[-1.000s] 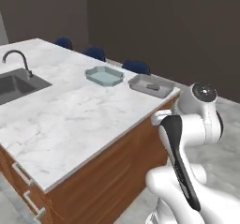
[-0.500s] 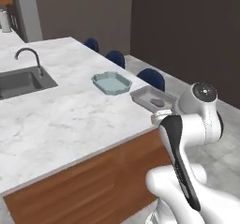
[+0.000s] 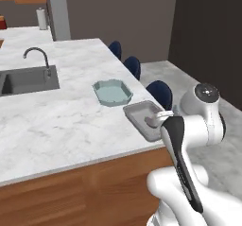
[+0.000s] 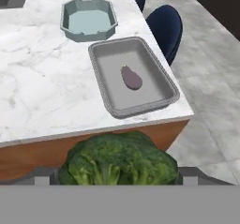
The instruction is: Place the cold items (eggplant and broccoli) from the fridge in one tupperware on the dining counter. Place the warm items (kebab skewer and hot dog) in the stove area in another tupperware.
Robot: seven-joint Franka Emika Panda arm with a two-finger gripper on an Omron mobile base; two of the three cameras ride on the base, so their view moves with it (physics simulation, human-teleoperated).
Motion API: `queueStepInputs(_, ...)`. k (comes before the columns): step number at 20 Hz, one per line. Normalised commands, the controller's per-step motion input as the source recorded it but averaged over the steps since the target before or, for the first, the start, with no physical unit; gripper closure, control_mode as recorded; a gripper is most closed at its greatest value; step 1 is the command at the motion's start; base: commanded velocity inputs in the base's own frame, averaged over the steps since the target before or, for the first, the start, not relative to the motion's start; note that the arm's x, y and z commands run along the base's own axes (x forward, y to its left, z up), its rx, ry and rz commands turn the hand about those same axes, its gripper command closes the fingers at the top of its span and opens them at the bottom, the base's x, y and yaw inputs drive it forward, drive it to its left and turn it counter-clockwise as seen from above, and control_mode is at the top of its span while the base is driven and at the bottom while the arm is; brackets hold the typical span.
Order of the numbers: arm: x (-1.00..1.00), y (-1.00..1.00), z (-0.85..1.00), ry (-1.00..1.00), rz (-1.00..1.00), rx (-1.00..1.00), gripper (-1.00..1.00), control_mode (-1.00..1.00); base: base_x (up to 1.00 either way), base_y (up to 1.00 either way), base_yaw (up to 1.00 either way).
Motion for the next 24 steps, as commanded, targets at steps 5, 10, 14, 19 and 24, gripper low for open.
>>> queueStepInputs(5,0.00,0.00,0.00,0.00,0.00,0.00,1.00,1.00,0.65,-0.37,0.32)
queueStepInputs(10,0.00,0.00,0.00,0.00,0.02,0.00,1.00,-1.00,0.17,0.00,0.18)
queueStepInputs(14,0.31,-0.21,-0.03,0.04,-0.01,0.00,1.00,-1.00,0.00,0.00,0.00)
queueStepInputs(19,0.96,-0.41,-0.34,0.20,-0.02,0.00,1.00,-1.00,0.00,0.00,0.00)
queueStepInputs(24,0.85,-0.36,-0.63,0.19,0.07,0.00,1.00,-1.00,0.00,0.00,0.00)
